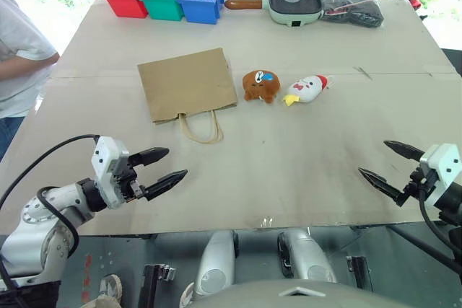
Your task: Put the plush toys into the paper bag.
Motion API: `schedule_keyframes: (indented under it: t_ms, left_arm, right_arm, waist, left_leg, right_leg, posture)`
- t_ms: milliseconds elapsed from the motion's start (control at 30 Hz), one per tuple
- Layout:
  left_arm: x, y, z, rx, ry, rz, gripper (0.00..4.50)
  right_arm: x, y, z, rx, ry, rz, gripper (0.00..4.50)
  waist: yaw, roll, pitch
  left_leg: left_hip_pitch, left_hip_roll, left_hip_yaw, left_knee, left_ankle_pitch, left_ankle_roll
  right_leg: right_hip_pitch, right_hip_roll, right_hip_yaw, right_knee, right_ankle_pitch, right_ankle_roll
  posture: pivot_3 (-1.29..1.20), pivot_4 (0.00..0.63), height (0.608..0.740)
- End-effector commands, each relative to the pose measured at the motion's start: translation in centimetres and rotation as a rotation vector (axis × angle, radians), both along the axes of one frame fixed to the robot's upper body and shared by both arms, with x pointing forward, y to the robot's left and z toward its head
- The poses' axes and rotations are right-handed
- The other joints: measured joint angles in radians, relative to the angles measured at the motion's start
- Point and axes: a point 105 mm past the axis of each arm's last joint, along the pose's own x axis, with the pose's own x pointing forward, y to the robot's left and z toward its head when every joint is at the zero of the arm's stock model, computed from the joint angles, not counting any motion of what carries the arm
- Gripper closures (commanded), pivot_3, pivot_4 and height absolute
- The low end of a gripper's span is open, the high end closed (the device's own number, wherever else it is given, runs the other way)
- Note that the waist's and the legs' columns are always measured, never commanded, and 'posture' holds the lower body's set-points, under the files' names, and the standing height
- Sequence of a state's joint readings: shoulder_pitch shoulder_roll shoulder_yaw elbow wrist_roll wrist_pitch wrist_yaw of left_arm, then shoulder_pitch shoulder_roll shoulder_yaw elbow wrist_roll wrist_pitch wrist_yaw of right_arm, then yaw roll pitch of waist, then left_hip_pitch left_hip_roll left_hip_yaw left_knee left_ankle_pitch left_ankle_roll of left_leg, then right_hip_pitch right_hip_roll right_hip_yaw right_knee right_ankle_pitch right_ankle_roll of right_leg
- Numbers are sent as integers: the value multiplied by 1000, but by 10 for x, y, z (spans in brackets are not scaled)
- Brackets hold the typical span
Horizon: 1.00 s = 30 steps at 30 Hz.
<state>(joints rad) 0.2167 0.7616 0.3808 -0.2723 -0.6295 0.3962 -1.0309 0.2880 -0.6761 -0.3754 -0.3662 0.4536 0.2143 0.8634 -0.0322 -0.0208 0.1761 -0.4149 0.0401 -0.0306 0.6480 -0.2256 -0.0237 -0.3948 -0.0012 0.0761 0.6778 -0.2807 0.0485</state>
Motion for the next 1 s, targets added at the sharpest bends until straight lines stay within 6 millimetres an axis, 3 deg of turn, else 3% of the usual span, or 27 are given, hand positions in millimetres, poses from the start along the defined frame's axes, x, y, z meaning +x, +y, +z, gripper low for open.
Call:
schedule_keyframes:
  t_ms: [33,133,267,433,567,700,833,867,900,1000]
  left_arm:
    - [12,3,16,29,-61,-13,35]
    - [43,12,39,50,-148,52,35]
    - [62,24,45,202,-209,32,35]
    - [76,23,41,458,-320,-118,35]
    - [86,20,38,552,-385,-187,35]
    - [101,2,30,606,-432,-296,35]
    - [101,-13,23,539,-384,-405,1171]
    - [102,-14,24,534,-387,-410,1722]
    - [101,-19,27,463,-368,-418,2165]
    - [94,-33,39,247,-284,-448,3655]
  right_arm:
    - [5,19,13,29,-74,42,0]
    - [11,50,16,68,-121,91,0]
    - [11,71,13,110,-108,113,0]
    - [9,88,13,135,-94,130,0]
    - [8,94,17,137,-100,126,0]
    - [7,103,25,143,-108,115,0]
    - [5,108,32,154,-106,98,0]
    - [5,109,33,166,-97,101,516]
    - [5,110,34,177,-94,100,819]
    - [6,117,35,179,-93,113,2282]
  waist:
    - [0,0,0]
    - [4,-1,0]
    - [0,0,-1]
    - [1,0,0]
    - [3,0,0]
    - [4,-1,-1]
    - [5,-1,-1]
    - [4,-1,-1]
    - [2,-1,-1]
    - [-3,-1,-1]
  left_leg:
    - [0,0,0,0,0,0]
    - [0,1,-3,2,0,0]
    - [0,0,-1,1,0,0]
    - [-2,-1,0,-1,0,0]
    - [-1,-1,-1,-1,0,0]
    - [-2,-1,-1,0,0,0]
    - [-2,-1,-1,1,0,0]
    - [-2,-1,-1,1,0,0]
    - [-2,-1,-1,1,0,0]
    - [-2,-1,-2,1,0,0]
  right_leg:
    - [0,0,0,0,0,0]
    - [0,3,-3,1,-1,1]
    - [0,1,-1,1,0,1]
    - [-2,0,-1,0,2,-2]
    - [-2,1,-1,1,2,-2]
    - [-1,1,-1,1,2,-2]
    - [-1,1,-1,1,2,-1]
    - [-1,1,-1,1,2,-1]
    - [-1,1,-1,1,2,-2]
    - [-1,1,-2,2,2,-2]
  posture:
    - [0,150,740]
    - [0,150,740]
    - [0,150,740]
    - [0,150,740]
    - [0,150,740]
    - [0,150,740]
    - [0,150,740]
    - [0,150,740]
    - [0,150,740]
    - [0,150,740]
